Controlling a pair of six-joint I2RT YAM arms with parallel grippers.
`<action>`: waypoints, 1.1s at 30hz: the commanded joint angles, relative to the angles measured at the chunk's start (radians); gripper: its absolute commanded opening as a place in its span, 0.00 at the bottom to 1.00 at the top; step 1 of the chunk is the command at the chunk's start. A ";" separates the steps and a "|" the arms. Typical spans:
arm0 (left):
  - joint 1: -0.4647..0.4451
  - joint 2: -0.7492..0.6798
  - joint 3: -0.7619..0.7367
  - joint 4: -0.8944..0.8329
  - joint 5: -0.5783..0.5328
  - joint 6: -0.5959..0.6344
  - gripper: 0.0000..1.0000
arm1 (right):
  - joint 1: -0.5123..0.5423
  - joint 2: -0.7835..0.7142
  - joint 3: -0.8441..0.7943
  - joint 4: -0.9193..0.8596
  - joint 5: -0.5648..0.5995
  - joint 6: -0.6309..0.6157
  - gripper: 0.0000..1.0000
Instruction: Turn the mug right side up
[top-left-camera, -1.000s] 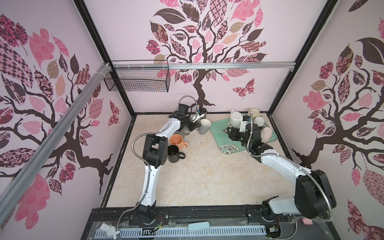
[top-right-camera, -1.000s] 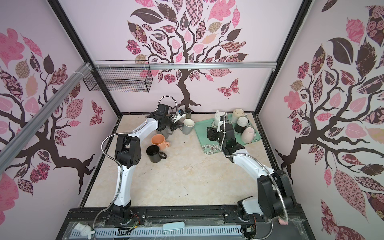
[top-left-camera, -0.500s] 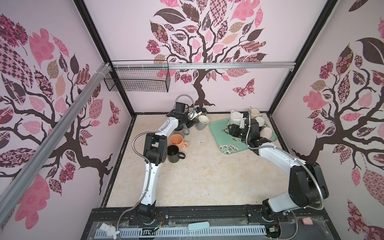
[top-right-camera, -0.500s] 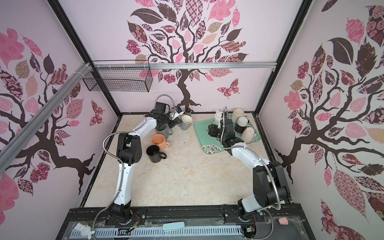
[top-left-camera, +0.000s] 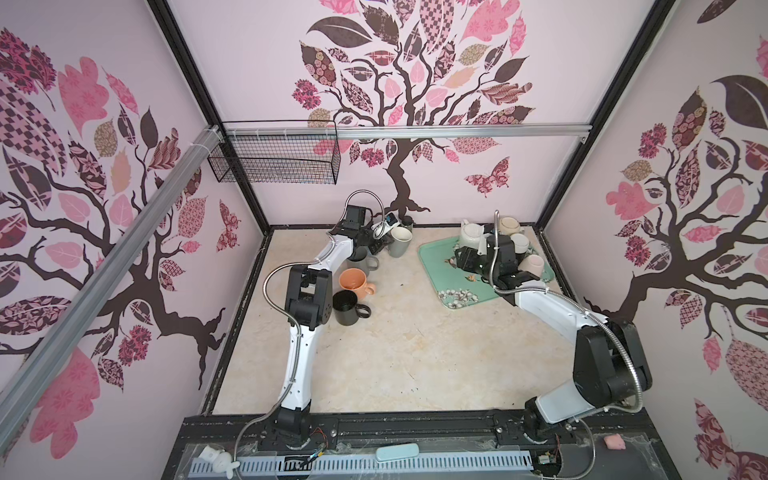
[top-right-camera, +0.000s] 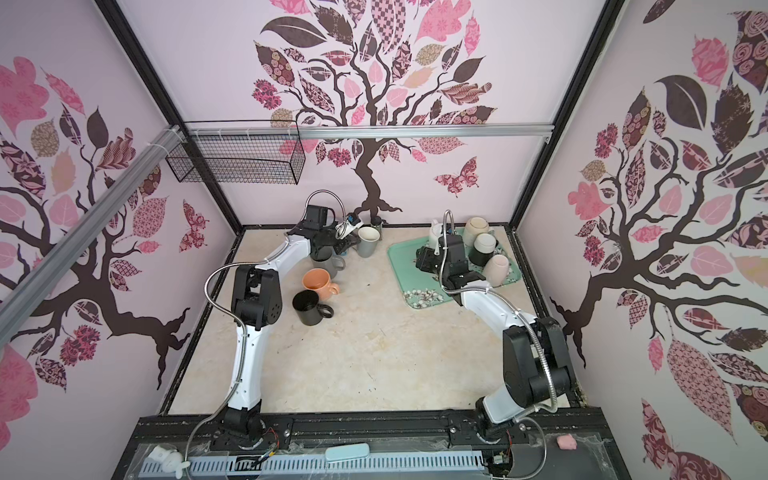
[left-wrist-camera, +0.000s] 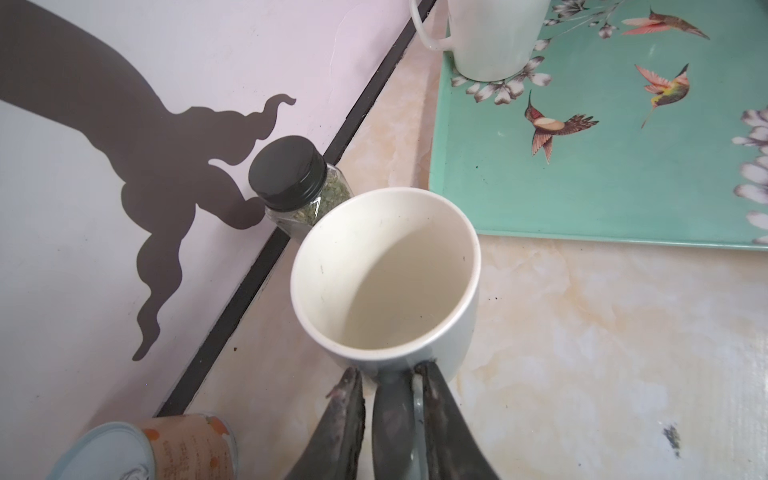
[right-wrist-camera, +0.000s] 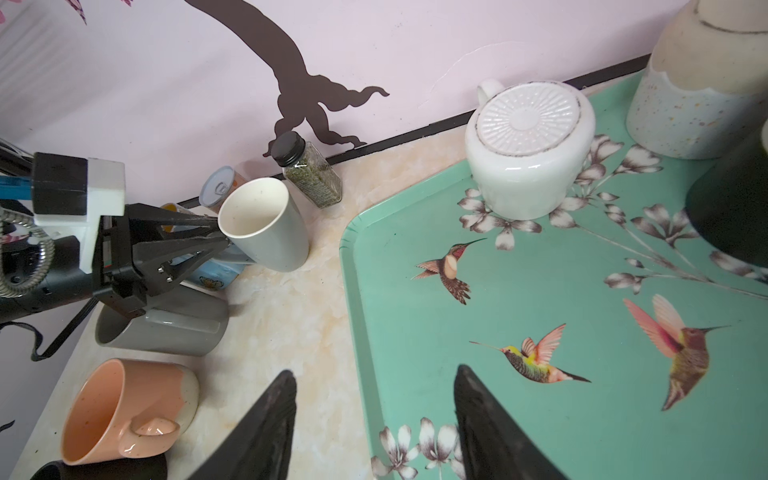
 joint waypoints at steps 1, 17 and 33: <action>0.007 -0.044 -0.043 0.050 0.008 0.015 0.29 | -0.011 0.046 0.091 -0.072 0.053 -0.042 0.63; 0.009 -0.146 -0.199 0.146 0.049 -0.011 0.50 | -0.229 0.137 0.301 -0.303 0.110 -0.089 0.66; 0.008 -0.281 -0.311 0.207 0.110 -0.063 0.59 | -0.504 0.310 0.457 -0.495 0.195 -0.120 0.75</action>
